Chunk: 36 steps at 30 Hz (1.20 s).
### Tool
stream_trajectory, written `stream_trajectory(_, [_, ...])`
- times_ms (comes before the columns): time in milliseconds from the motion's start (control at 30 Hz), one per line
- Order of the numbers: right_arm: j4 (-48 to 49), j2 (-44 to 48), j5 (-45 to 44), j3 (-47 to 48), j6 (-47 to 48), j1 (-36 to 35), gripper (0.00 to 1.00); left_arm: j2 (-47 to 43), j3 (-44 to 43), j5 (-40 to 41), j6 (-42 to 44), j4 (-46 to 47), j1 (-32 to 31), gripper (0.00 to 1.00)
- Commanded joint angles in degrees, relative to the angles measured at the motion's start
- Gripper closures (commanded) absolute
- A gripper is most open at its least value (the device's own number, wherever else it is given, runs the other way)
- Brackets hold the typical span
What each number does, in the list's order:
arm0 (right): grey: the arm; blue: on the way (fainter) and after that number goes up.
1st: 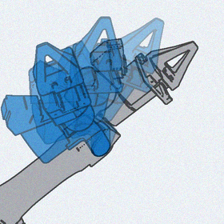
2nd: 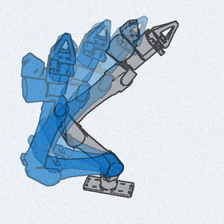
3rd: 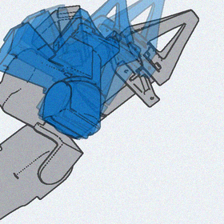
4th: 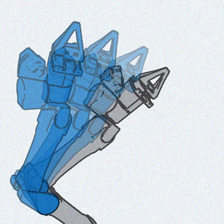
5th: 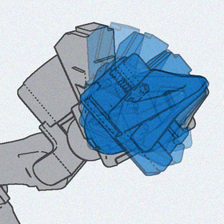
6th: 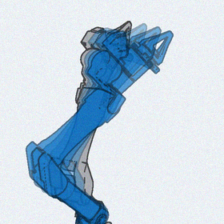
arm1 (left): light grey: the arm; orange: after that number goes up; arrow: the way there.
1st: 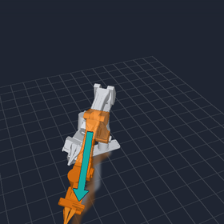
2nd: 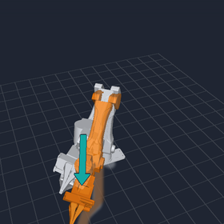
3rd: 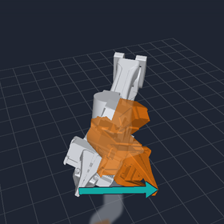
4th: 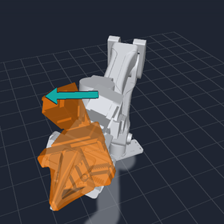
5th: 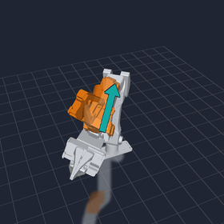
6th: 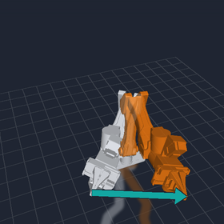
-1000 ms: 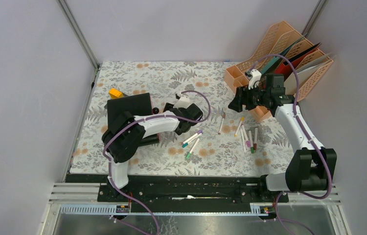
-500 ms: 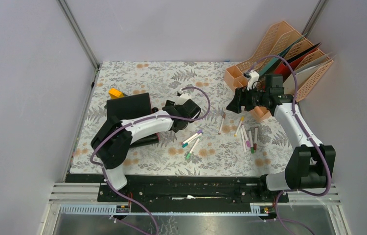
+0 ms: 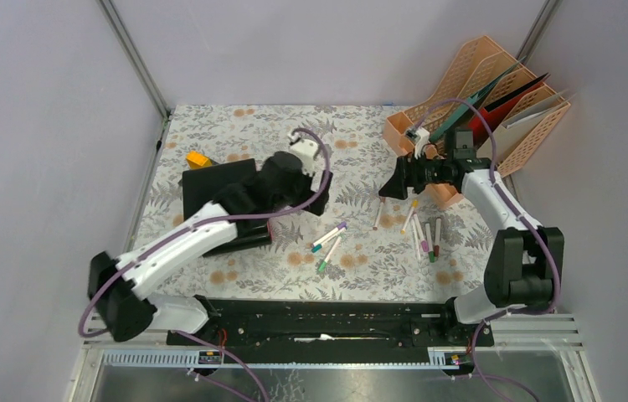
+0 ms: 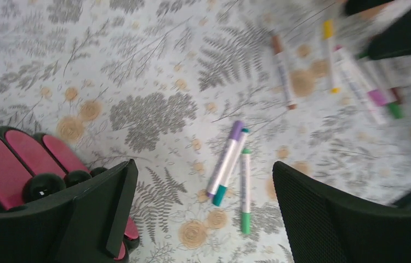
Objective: Organize the desk
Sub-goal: Close the drawer in the storage box, then open the drawer in the storage box.
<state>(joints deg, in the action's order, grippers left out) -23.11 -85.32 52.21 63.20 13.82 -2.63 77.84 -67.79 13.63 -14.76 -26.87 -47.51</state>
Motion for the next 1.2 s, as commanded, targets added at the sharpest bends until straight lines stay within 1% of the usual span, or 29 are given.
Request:
stream_trajectory(0, [-0.73, -3.37, 7.81, 3.67, 7.08, -3.25, 0.14, -10.27, -0.46, -11.39, 2.94, 6.55, 4.28, 0.01])
stream_trajectory(100, [-1.06, -6.07, 7.97, 5.85, 13.39, -7.79, 0.11, -16.01, 2.95, -21.66, 1.84, 11.25, 11.25, 0.01])
stream_trajectory(167, [-0.96, -7.97, 8.02, 7.54, 16.76, -10.99, 0.02, -19.04, 5.40, -28.35, 0.57, 14.39, 17.03, 0.01])
stream_trajectory(200, [-0.74, -9.03, 8.25, 8.46, 18.79, -12.71, 0.00, -20.43, 6.76, -29.87, 0.33, 15.88, 19.30, 0.01])
stream_trajectory(267, [-0.08, -11.28, 9.54, 9.90, 24.47, -15.63, 0.00, -22.78, 9.38, -28.93, 0.41, 17.67, 21.75, 0.01])
stream_trajectory(333, [0.97, -13.88, 11.65, 10.66, 31.84, -18.29, 0.00, -24.75, 11.92, -28.65, 0.50, 19.48, 22.83, 0.01])
stream_trajectory(400, [0.18, -16.46, 15.14, 11.91, 43.23, -19.62, 0.00, -26.07, 14.02, -29.18, 0.81, 20.65, 23.68, 0.01])
stream_trajectory(467, [-3.38, -19.70, 16.96, 15.06, 56.02, -20.80, 0.00, -26.82, 14.72, -28.64, 2.13, 20.27, 24.02, 0.01])
stream_trajectory(533, [-8.16, -24.49, 14.45, 21.58, 63.75, -22.39, 0.00, -27.38, 14.77, -27.16, 3.08, 19.76, 24.03, 0.01])
stream_trajectory(633, [-16.17, -32.26, 11.42, 33.15, 71.07, -24.42, 0.00, -28.37, 15.32, -26.27, 3.77, 19.97, 24.04, 0.01])
stream_trajectory(700, [-16.93, -35.96, 9.49, 38.23, 71.61, -25.85, 0.00, -28.96, 15.55, -25.43, 4.43, 20.06, 24.04, 0.01])
stream_trajectory(833, [-15.91, -40.52, 5.37, 41.29, 70.37, -29.03, 0.00, -29.32, 15.92, -23.96, 5.15, 20.08, 24.13, 0.01])
stream_trajectory(867, [-14.59, -41.20, 4.61, 41.44, 68.75, -29.68, 0.00, -29.25, 16.01, -23.76, 5.25, 20.18, 24.23, 0.01])
stream_trajectory(1000, [-6.36, -43.75, -1.26, 42.11, 55.13, -32.61, 0.00, -28.86, 15.98, -23.11, 5.36, 20.01, 24.55, 0.01])
stream_trajectory(1167, [-4.07, -46.68, -4.41, 43.92, 50.53, -35.66, 0.01, -30.09, 16.46, -21.23, 5.54, 20.37, 25.08, 0.01])
